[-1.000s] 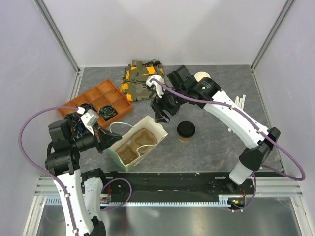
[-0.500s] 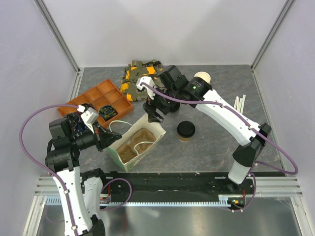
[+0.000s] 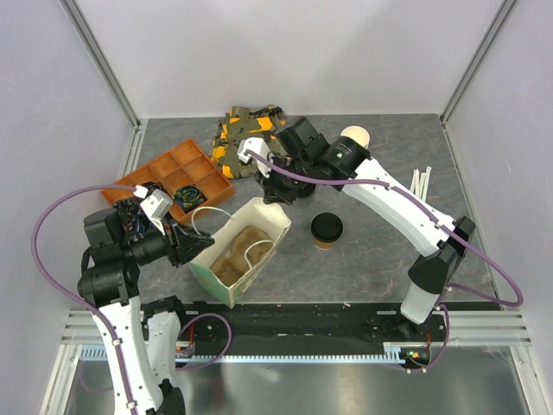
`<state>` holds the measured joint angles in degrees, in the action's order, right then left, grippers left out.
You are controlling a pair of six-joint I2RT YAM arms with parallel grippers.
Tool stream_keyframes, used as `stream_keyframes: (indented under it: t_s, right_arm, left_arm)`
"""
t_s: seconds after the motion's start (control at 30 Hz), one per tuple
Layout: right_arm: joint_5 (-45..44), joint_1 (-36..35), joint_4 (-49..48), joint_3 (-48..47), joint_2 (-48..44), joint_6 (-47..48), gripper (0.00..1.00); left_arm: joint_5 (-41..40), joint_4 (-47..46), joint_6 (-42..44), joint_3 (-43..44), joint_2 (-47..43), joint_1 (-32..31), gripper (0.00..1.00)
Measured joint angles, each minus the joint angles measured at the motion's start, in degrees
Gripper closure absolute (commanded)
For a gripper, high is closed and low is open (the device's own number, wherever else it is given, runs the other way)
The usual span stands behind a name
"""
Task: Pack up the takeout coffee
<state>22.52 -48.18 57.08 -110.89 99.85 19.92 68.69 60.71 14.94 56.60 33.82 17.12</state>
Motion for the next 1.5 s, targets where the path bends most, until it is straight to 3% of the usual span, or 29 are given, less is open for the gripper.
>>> stream_keyframes:
  t_s: [0.1, 0.2, 0.37, 0.43, 0.5, 0.63, 0.83, 1.0, 1.13, 1.27, 1.5]
  right_arm:
    - [-0.37, -0.04, -0.37, 0.00, 0.00, 0.11, 1.00]
    - [-0.94, -0.04, -0.90, 0.00, 0.00, 0.09, 1.00]
    - [-2.56, -0.20, -1.29, 0.00, 0.00, -0.02, 1.00]
    - [-3.54, -0.35, -1.40, 0.00, 0.09, -0.20, 1.00]
    - [-3.80, -0.37, -1.44, -0.02, 0.17, -0.24, 1.00]
    - [-4.87, -0.46, -2.01, -0.33, 0.76, -0.66, 1.00]
    - [-5.68, -0.46, -2.43, -1.77, 2.27, -1.42, 1.00]
    - [-5.90, -0.48, -2.47, -2.67, 3.02, -2.03, 1.00]
    - [-5.97, -0.74, -2.43, -3.17, 3.54, -2.25, 1.00]
    - [-6.08, -1.14, -2.47, -3.80, 3.93, -2.36, 1.00]
    - [-6.08, -1.22, -3.48, -3.45, 3.91, -2.01, 1.00]
  left_arm:
    - [-1.40, -0.04, -0.63, 1.60, 0.00, 0.00, 0.32]
    - [-3.17, 0.15, -1.20, 3.54, 0.20, -0.02, 0.23]
    - [-7.61, 1.07, -1.29, 13.33, 4.20, -0.02, 0.19]
    - [-8.79, 2.49, -0.90, 21.94, 7.69, 0.00, 0.22]
    - [-8.74, 5.16, 0.33, 24.20, 8.52, 0.00, 0.26]
    - [-6.80, 11.39, 8.57, 35.91, 13.57, -0.09, 0.38]
    - [-6.67, 14.64, 13.33, 38.86, 16.20, -4.52, 0.51]
    - [-6.71, 15.52, 13.73, 38.18, 20.76, -7.54, 0.53]
    - [-8.92, 15.87, 12.46, 35.74, 23.78, -16.33, 0.52]
    - [-15.58, 15.76, 7.87, 32.83, 25.55, -24.30, 0.43]
    - [-28.87, 10.56, 0.46, 32.06, 25.86, -26.27, 0.41]
